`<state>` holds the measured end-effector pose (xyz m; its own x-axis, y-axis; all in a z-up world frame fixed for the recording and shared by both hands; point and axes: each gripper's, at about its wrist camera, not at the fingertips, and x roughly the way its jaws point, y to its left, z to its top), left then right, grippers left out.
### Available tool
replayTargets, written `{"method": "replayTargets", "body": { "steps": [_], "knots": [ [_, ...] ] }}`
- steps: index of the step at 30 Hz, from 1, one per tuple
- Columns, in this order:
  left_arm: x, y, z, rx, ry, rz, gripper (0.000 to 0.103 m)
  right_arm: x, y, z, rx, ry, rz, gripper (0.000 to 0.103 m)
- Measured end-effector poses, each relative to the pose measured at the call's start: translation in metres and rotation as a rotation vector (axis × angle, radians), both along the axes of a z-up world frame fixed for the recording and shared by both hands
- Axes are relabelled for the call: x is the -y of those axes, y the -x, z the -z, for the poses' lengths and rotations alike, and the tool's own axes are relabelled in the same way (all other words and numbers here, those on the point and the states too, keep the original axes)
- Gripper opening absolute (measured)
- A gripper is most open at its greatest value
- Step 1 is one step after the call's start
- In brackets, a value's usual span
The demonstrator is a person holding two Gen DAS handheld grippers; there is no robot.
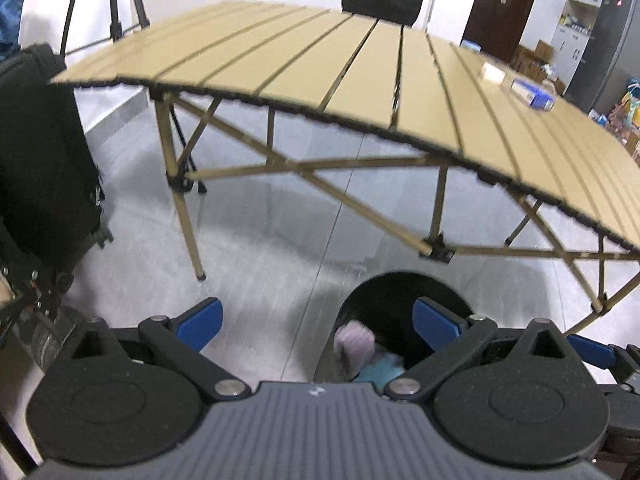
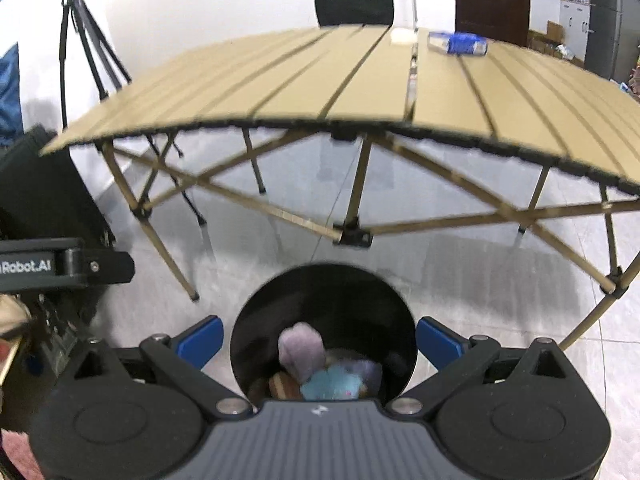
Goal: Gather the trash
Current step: 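Raise both tools back up toward the table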
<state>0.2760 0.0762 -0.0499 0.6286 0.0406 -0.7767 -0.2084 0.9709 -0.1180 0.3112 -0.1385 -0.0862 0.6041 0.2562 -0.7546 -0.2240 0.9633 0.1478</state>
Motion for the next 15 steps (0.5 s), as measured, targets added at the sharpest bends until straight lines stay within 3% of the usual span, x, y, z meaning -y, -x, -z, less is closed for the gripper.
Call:
{"method": "replayTargets", "body": {
  "steps": [6, 15],
  "knots": [
    [0.011, -0.012, -0.027, 0.084, -0.004, -0.007, 0.103, 0.018, -0.008, -0.029, 0.108, -0.046, 0.030, 0.103],
    [0.027, -0.056, -0.067, 0.180, -0.006, -0.006, 0.103, 0.048, -0.033, -0.064, 0.355, -0.032, 0.125, 0.103]
  ]
}}
